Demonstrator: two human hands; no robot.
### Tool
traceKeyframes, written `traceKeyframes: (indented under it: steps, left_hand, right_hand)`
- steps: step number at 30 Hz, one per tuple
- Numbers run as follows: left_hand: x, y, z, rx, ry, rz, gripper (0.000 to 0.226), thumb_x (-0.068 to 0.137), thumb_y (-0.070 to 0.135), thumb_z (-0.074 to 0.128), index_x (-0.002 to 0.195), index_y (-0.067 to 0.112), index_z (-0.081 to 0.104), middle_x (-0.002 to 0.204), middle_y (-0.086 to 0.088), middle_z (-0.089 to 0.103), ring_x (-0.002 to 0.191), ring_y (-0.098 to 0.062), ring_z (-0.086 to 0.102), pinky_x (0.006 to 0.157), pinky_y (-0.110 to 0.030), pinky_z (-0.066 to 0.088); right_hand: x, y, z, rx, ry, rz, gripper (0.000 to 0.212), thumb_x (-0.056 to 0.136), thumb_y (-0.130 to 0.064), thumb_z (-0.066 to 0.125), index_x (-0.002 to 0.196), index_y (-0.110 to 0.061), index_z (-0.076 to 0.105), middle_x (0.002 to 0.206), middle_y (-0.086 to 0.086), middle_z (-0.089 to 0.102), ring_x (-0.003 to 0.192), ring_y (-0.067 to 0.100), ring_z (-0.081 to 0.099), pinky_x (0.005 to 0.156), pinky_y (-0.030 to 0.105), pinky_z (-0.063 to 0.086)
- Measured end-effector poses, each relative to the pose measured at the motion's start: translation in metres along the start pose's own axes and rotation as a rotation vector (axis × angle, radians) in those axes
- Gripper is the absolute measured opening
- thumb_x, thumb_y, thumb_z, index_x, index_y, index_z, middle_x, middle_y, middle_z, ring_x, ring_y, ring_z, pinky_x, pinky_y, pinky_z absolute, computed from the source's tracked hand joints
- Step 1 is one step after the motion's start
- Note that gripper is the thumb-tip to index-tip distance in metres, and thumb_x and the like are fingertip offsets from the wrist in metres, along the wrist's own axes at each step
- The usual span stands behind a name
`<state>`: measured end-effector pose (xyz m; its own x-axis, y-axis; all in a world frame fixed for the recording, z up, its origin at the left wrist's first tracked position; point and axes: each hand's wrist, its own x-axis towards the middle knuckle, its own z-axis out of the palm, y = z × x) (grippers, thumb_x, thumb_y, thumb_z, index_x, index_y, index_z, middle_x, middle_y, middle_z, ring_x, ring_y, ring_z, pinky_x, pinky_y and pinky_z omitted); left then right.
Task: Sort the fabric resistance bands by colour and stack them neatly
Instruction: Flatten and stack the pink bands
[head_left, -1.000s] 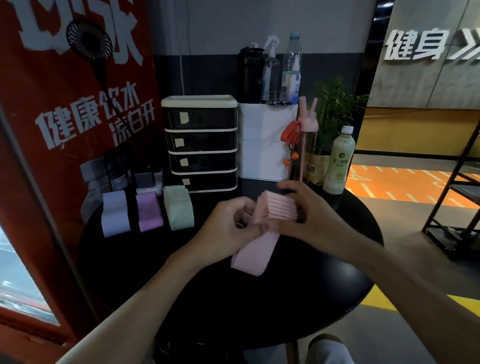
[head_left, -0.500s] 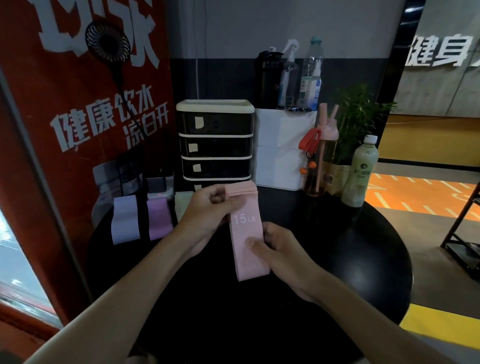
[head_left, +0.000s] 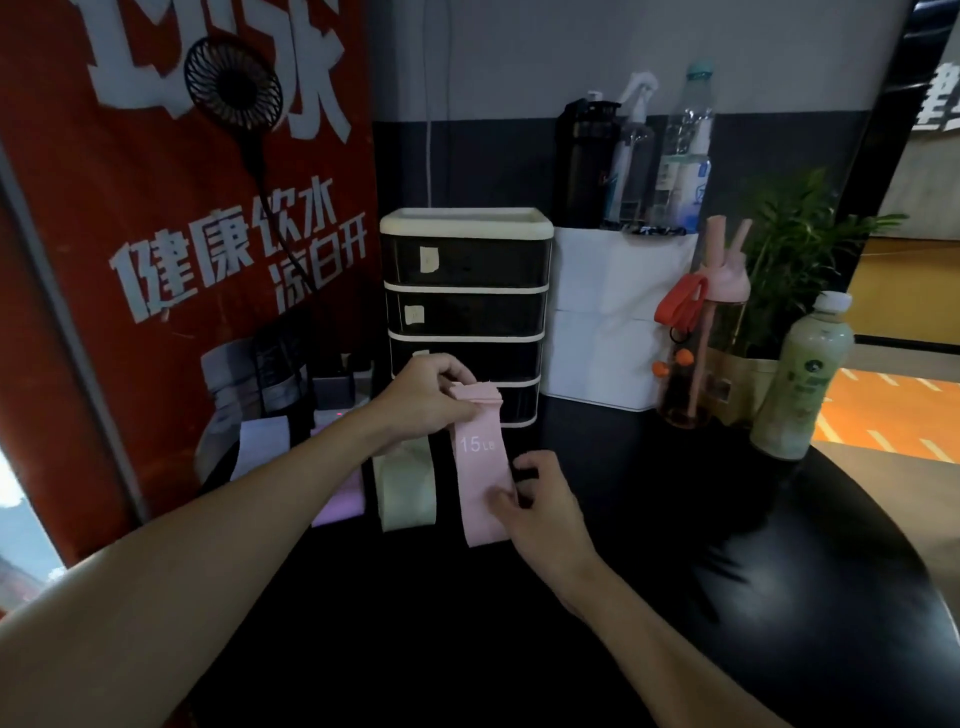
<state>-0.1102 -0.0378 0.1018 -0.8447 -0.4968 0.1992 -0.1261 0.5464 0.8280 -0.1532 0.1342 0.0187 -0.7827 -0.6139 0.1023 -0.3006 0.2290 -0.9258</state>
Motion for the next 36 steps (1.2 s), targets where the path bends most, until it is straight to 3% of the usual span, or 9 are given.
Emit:
traceKeyframes:
  steps: [3, 5, 10, 14, 17, 21, 24, 30, 36]
  left_hand:
    - [0.015, -0.004, 0.000, 0.072, -0.080, 0.012, 0.028, 0.080, 0.000, 0.077, 0.105, 0.007, 0.066, 0.102, -0.025, 0.068, 0.073, -0.014, 0.062, 0.059, -0.016, 0.053]
    - [0.023, -0.007, 0.001, 0.119, -0.089, 0.021, 0.027, 0.081, 0.003, 0.077, 0.106, 0.008, 0.067, 0.102, -0.022, 0.068, 0.076, -0.014, 0.062, 0.059, -0.014, 0.053]
    - [0.044, -0.020, 0.005, 0.196, -0.121, 0.034, 0.027, 0.081, 0.007, 0.079, 0.105, 0.011, 0.067, 0.097, -0.014, 0.070, 0.079, -0.013, 0.063, 0.066, -0.018, 0.054]
    - [0.054, -0.027, 0.011, 0.298, -0.182, 0.071, 0.024, 0.079, 0.005, 0.080, 0.099, 0.012, 0.068, 0.094, -0.012, 0.070, 0.078, -0.014, 0.063, 0.075, -0.029, 0.055]
    - [0.058, -0.034, 0.015, 0.395, -0.206, 0.072, 0.026, 0.080, 0.008, 0.079, 0.103, 0.012, 0.067, 0.090, -0.003, 0.066, 0.081, -0.015, 0.063, 0.075, -0.029, 0.054]
    - [0.057, -0.034, 0.018, 0.617, -0.273, 0.089, 0.047, 0.081, 0.018, 0.078, 0.123, 0.013, 0.059, 0.110, -0.004, 0.063, 0.097, -0.019, 0.062, 0.082, -0.032, 0.054]
    - [0.051, -0.024, 0.018, 0.770, -0.249, 0.256, 0.045, 0.081, 0.020, 0.076, 0.122, 0.017, 0.060, 0.116, 0.000, 0.055, 0.107, -0.017, 0.053, 0.090, -0.034, 0.050]
    - [0.039, -0.019, 0.018, 0.731, -0.573, 0.206, 0.024, 0.082, 0.027, 0.077, 0.105, 0.022, 0.074, 0.095, 0.012, 0.068, 0.086, -0.002, 0.062, 0.074, -0.017, 0.048]
    - [0.040, -0.022, 0.020, 0.727, -0.599, 0.188, 0.025, 0.081, 0.022, 0.077, 0.106, 0.022, 0.074, 0.096, 0.009, 0.070, 0.087, 0.000, 0.064, 0.071, -0.011, 0.045]
  right_hand:
    - [0.007, 0.004, 0.003, -0.151, 0.052, -0.028, 0.024, 0.090, -0.033, 0.059, 0.105, -0.031, 0.041, 0.088, -0.009, 0.065, 0.082, -0.002, 0.053, 0.090, 0.027, 0.019]
    - [0.012, 0.005, 0.003, -0.121, 0.070, -0.010, 0.027, 0.090, -0.034, 0.060, 0.109, -0.030, 0.041, 0.092, -0.011, 0.062, 0.085, -0.005, 0.049, 0.091, 0.024, 0.013]
    - [0.022, 0.013, 0.005, -0.240, 0.070, -0.076, 0.032, 0.092, -0.039, 0.056, 0.118, -0.034, 0.037, 0.095, -0.014, 0.061, 0.096, -0.001, 0.046, 0.102, 0.031, 0.017]
    - [0.019, 0.018, -0.003, -0.478, 0.001, -0.183, 0.045, 0.088, -0.047, 0.055, 0.130, -0.043, 0.041, 0.122, -0.020, 0.048, 0.115, 0.007, 0.040, 0.096, 0.031, 0.017]
    - [0.017, 0.023, -0.006, -0.527, -0.027, -0.248, 0.038, 0.087, -0.050, 0.057, 0.124, -0.045, 0.051, 0.124, -0.024, 0.047, 0.115, 0.004, 0.040, 0.094, 0.028, 0.016]
    - [0.019, 0.027, -0.005, -0.529, -0.013, -0.273, 0.033, 0.089, -0.045, 0.057, 0.122, -0.043, 0.053, 0.121, -0.023, 0.048, 0.113, 0.004, 0.041, 0.096, 0.028, 0.017]
    - [0.020, 0.028, -0.005, -0.521, -0.014, -0.275, 0.033, 0.088, -0.044, 0.057, 0.120, -0.043, 0.053, 0.119, -0.023, 0.049, 0.111, 0.004, 0.041, 0.097, 0.028, 0.018]
    - [0.021, 0.028, -0.005, -0.519, -0.008, -0.293, 0.033, 0.087, -0.043, 0.056, 0.120, -0.044, 0.052, 0.116, -0.022, 0.049, 0.109, 0.005, 0.041, 0.095, 0.027, 0.018]
    - [0.021, 0.029, -0.005, -0.520, 0.001, -0.295, 0.033, 0.088, -0.042, 0.057, 0.120, -0.044, 0.052, 0.118, -0.020, 0.051, 0.110, 0.005, 0.042, 0.096, 0.028, 0.019]
